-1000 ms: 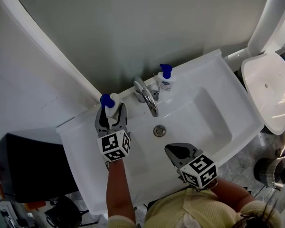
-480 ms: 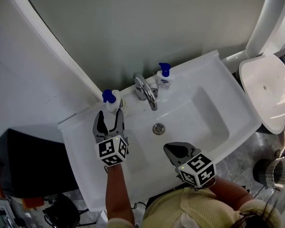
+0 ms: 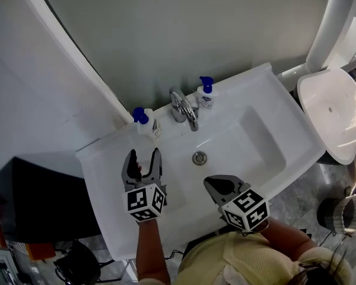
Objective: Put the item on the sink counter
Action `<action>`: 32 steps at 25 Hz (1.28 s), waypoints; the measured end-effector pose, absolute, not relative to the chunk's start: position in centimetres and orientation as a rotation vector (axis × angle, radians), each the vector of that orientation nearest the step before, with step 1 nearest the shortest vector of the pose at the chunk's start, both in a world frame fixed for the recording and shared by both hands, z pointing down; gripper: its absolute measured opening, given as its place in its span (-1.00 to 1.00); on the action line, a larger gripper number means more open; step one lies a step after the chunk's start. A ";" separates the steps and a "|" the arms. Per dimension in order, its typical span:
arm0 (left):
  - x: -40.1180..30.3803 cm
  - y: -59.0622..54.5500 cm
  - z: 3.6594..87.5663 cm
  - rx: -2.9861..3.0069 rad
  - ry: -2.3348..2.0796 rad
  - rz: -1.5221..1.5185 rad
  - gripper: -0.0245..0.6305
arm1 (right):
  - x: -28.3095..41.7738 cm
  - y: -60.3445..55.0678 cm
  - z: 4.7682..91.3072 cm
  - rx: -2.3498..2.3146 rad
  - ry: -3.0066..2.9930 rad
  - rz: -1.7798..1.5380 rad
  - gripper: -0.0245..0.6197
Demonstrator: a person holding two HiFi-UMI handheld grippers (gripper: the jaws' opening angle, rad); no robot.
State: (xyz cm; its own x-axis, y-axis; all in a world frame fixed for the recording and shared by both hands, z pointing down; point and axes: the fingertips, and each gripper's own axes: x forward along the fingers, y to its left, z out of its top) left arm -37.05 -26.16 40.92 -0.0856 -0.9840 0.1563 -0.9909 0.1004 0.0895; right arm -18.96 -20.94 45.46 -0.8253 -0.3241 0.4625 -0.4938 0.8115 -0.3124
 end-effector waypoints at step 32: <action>-29.9 -14.6 39.6 2.058 -1.921 0.035 -0.35 | -20.4 -17.8 43.3 0.622 -2.666 0.544 -0.86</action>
